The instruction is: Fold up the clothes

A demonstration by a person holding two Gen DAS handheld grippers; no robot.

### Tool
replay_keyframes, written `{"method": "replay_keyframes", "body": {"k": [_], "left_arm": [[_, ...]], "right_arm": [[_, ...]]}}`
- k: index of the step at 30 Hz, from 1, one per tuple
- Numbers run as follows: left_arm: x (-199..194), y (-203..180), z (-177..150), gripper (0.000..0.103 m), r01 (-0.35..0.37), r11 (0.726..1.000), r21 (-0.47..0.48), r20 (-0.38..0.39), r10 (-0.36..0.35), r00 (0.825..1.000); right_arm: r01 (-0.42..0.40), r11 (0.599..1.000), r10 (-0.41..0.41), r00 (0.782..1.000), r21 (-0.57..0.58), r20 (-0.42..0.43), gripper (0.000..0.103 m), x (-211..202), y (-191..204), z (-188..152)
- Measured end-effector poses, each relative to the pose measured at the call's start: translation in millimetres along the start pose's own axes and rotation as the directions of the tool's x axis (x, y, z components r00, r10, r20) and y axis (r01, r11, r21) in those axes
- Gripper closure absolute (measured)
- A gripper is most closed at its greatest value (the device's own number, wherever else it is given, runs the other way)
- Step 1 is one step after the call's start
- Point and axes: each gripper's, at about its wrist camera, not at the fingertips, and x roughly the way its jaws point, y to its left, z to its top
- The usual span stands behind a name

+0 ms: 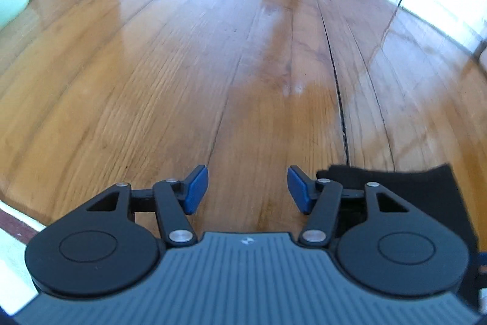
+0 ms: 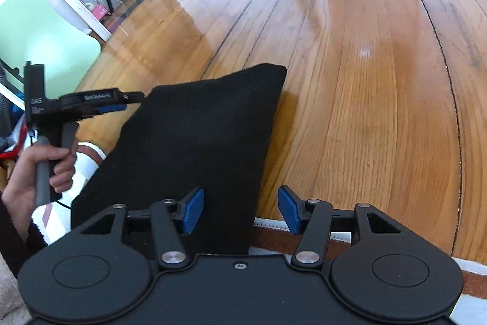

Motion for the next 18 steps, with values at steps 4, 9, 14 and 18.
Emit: {"method": "replay_keyframes", "body": {"k": [4,9,14,18], "left_arm": [[17,44,8,0.043,0.374,0.861,-0.344,-0.019,-0.405,0.914],[30,26,6,0.032,0.451,0.838,-0.308,-0.140,-0.509,0.850],[38,13,2,0.024,0.455,0.844,-0.286,-0.211,-0.518,0.829],[32,-2,-11,0.017,0.491,0.835,-0.247,-0.249,-0.545,0.801]], "right_arm": [[-0.032,0.998,0.034,0.999,0.062,-0.021,0.041,-3,-8,-2],[-0.125,0.970,0.132,0.991,0.211,-0.022,0.038,-7,-27,-20],[-0.159,0.955,0.176,0.983,0.249,-0.049,0.037,3,-29,-28],[-0.182,0.951,0.203,0.977,0.251,-0.061,0.033,20,-26,-20]]}}
